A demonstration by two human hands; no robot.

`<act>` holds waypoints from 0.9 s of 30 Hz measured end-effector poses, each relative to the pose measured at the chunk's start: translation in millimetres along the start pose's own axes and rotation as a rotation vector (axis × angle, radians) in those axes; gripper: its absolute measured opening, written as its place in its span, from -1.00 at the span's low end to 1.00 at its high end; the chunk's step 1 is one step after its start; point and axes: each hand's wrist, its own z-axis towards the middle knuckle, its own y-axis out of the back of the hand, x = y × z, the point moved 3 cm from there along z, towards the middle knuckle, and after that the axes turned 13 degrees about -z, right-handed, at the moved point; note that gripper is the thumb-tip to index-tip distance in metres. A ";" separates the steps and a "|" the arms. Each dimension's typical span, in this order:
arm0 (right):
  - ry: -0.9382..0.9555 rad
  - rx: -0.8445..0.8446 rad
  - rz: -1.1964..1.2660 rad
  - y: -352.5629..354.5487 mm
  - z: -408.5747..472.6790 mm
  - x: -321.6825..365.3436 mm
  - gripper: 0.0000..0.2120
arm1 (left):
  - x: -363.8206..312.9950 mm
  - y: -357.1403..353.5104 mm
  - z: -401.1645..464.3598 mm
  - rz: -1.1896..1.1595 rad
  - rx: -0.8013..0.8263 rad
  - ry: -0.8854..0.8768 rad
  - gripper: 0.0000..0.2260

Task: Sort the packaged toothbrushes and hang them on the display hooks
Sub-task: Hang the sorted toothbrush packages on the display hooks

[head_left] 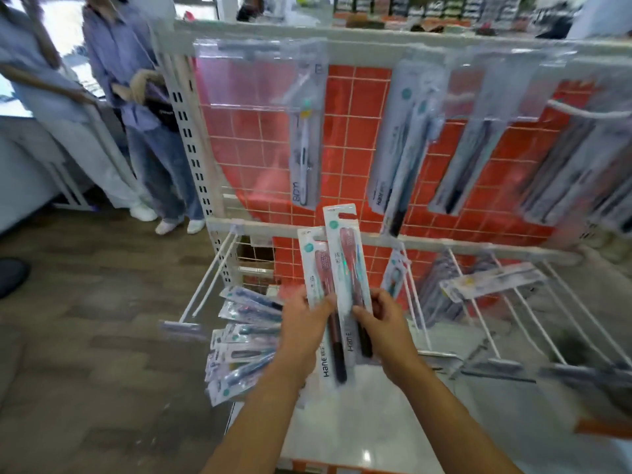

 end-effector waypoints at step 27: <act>0.015 -0.140 0.048 98.6 -21.3 13.1 -0.85 | 9.7 -99.3 -41.5 0.061 0.004 -0.097 -0.77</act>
